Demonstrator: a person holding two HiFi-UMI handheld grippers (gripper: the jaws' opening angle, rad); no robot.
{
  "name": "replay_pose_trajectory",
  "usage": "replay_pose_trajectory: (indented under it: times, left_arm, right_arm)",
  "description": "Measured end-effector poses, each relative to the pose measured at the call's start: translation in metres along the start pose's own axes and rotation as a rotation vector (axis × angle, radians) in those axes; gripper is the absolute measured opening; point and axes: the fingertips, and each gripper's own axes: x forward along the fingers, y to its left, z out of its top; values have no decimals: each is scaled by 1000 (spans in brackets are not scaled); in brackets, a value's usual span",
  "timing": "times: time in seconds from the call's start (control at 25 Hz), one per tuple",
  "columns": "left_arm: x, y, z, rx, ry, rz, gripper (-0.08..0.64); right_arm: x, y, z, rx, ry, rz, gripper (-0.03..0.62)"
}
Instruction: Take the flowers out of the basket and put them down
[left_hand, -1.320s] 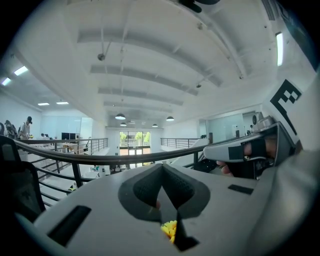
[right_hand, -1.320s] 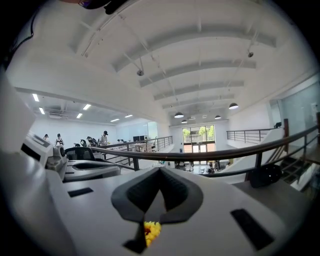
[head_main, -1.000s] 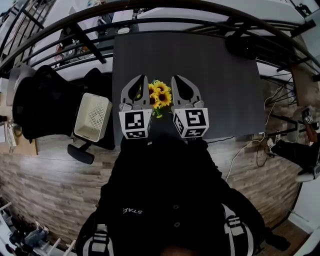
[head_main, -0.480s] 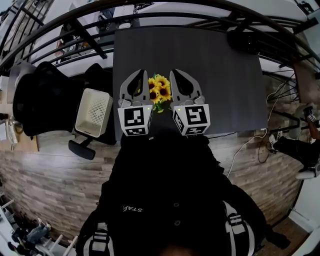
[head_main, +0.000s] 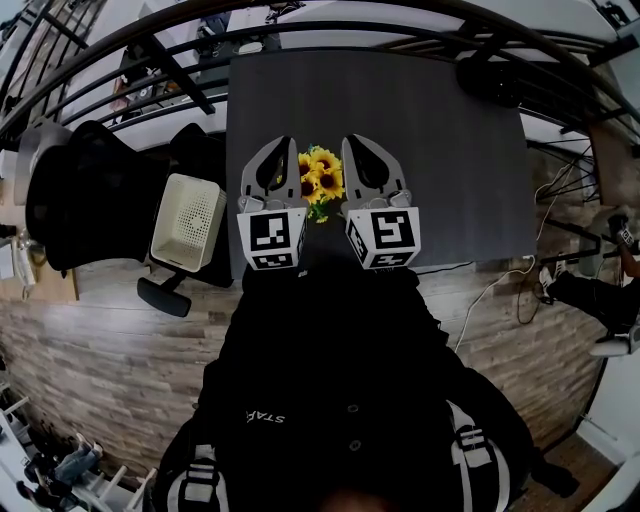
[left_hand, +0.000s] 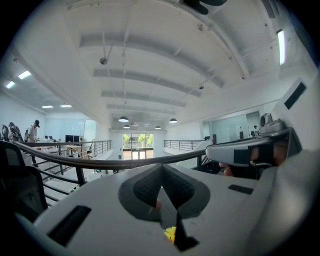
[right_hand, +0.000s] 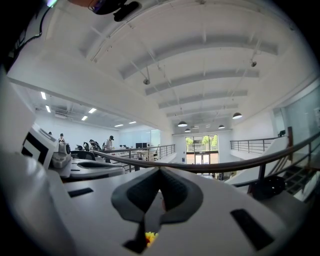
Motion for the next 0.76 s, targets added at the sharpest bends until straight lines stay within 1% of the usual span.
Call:
replay_pose_trajectory:
  times: [0.48,0.76]
  left_arm:
    - [-1,-1,-13,-7,46,8,2]
    - [2,6,-17,7,50,52,3]
  right_arm:
    - [2,-3,-10,13,28,2,12]
    - [9,-8,-21,16,45,4,12]
